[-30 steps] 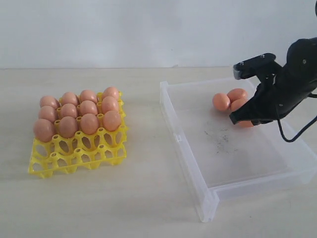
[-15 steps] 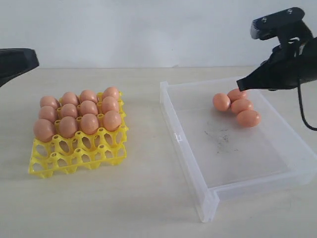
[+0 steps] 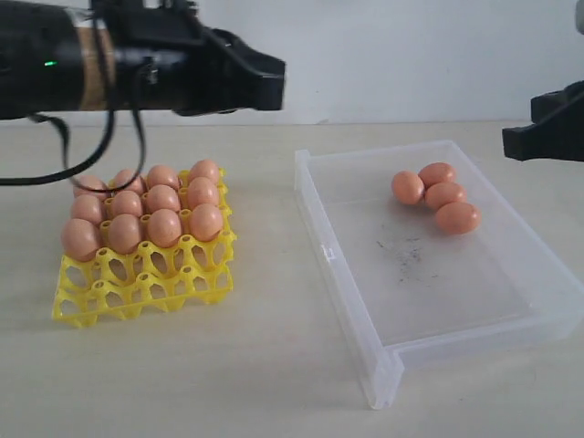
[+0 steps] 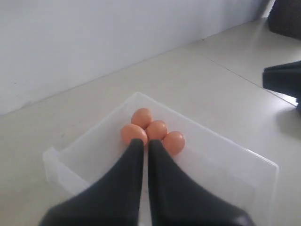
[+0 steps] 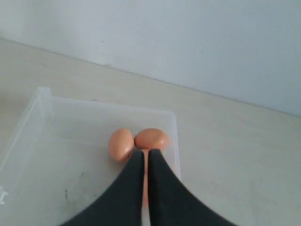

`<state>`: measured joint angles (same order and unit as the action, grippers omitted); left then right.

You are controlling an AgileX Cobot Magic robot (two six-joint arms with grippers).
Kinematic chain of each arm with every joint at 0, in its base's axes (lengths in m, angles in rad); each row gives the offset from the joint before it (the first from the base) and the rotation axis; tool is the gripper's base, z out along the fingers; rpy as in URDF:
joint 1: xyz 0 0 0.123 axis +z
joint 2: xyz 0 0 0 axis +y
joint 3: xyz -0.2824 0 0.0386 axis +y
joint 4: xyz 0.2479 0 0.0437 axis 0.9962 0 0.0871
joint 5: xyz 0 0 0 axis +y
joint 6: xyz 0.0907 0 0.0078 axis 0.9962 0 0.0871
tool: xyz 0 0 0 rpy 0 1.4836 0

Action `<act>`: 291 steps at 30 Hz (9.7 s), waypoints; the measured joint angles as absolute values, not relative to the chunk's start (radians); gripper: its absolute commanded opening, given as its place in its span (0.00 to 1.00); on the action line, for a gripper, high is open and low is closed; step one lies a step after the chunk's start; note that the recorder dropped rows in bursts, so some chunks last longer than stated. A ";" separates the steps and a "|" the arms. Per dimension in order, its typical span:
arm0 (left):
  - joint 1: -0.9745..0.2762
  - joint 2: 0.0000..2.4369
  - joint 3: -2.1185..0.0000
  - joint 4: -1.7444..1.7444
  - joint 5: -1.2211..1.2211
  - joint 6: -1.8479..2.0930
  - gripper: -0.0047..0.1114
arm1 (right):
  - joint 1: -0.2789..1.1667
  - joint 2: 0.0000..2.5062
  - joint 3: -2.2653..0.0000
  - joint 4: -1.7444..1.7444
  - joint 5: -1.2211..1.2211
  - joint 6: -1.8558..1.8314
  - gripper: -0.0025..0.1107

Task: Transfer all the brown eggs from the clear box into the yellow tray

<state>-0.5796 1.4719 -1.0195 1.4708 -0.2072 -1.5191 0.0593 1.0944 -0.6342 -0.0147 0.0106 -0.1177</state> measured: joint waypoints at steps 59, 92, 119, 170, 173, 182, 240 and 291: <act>-0.803 2.345 -2.297 0.000 0.793 0.161 0.13 | 0.059 0.686 -0.306 0.000 -0.074 0.045 0.02; -0.777 2.678 -2.450 0.149 0.679 -0.541 0.51 | 0.059 0.686 -0.306 0.000 -0.027 0.039 0.02; -0.777 2.732 -2.453 0.221 0.589 -0.919 0.61 | 0.091 0.686 -0.306 0.000 -0.027 0.019 0.02; -0.971 2.565 -2.453 0.524 0.677 -0.616 0.07 | 0.091 0.686 -0.306 0.000 -0.025 0.000 0.02; -0.982 2.553 -2.453 0.536 0.733 -0.616 0.07 | 0.091 0.686 -0.306 0.000 -0.025 0.000 0.02; -1.006 2.553 -2.453 0.623 0.882 -0.616 0.07 | 0.091 0.686 -0.306 0.000 -0.025 -0.007 0.02; -1.147 1.955 -1.778 0.606 1.108 -0.071 0.07 | 0.091 0.686 -0.306 0.000 -0.027 -0.019 0.02; -0.708 1.216 -0.458 1.731 0.623 -1.947 0.07 | 0.091 0.686 -0.306 0.000 -0.027 -0.013 0.02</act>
<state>-0.7080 1.2156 -0.4579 1.7314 0.6234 -1.9465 0.0906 0.6858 -0.3057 0.0000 -0.0269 -0.0127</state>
